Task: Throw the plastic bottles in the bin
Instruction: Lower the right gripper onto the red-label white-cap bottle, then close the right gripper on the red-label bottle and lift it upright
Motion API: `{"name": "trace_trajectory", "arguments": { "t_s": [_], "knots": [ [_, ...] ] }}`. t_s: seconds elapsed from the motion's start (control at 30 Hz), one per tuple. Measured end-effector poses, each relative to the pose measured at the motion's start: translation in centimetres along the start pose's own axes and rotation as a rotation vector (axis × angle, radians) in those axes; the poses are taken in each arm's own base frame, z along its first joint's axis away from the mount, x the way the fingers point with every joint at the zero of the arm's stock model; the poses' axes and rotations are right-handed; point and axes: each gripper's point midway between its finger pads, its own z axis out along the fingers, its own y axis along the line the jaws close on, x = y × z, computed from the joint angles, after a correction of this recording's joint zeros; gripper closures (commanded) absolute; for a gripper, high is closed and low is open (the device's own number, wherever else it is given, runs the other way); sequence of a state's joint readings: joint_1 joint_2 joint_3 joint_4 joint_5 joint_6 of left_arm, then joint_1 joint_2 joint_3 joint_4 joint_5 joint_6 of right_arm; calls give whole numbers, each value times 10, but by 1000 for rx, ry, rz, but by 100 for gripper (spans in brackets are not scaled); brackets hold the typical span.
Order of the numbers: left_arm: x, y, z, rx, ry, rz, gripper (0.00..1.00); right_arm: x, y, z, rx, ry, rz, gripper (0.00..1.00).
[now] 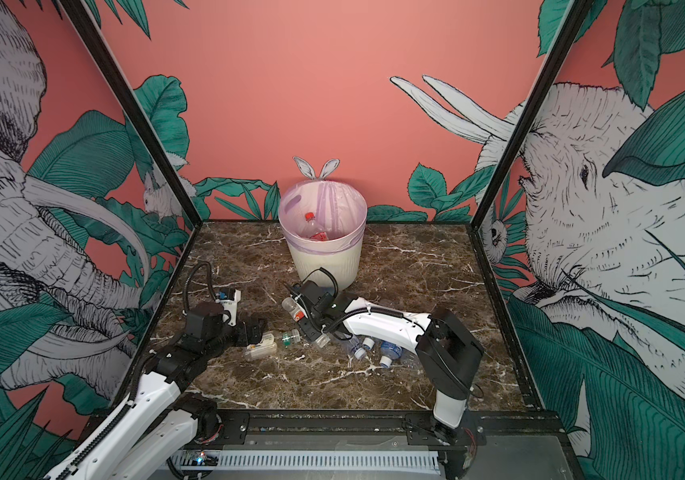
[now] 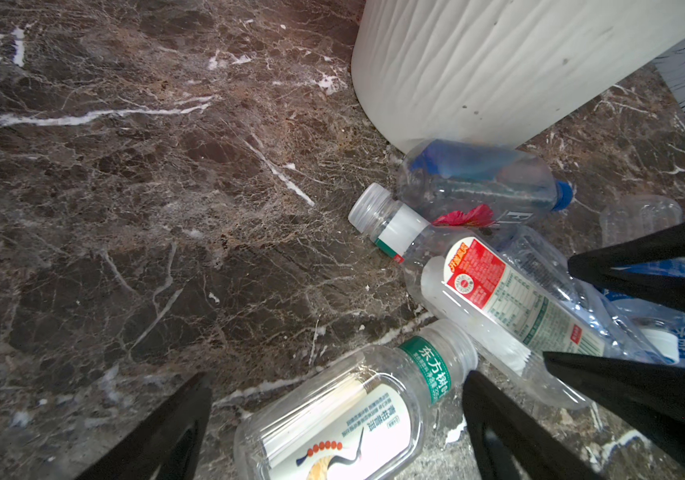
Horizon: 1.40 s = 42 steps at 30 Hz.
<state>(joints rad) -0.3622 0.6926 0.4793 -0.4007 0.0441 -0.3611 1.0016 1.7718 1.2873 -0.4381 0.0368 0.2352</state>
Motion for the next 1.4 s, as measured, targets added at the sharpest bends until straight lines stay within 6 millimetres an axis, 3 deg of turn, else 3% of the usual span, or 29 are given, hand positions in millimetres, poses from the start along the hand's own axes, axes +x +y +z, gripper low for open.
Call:
{"name": "trace_trajectory", "arguments": {
  "t_s": [0.77,1.4],
  "knots": [
    [14,5,4,1,27,-24,5,-4,3,25,2,35,-2,29],
    [18,6,6,2,37,-31,5,7,1,41,18,78,-4,30]
  ]
}}
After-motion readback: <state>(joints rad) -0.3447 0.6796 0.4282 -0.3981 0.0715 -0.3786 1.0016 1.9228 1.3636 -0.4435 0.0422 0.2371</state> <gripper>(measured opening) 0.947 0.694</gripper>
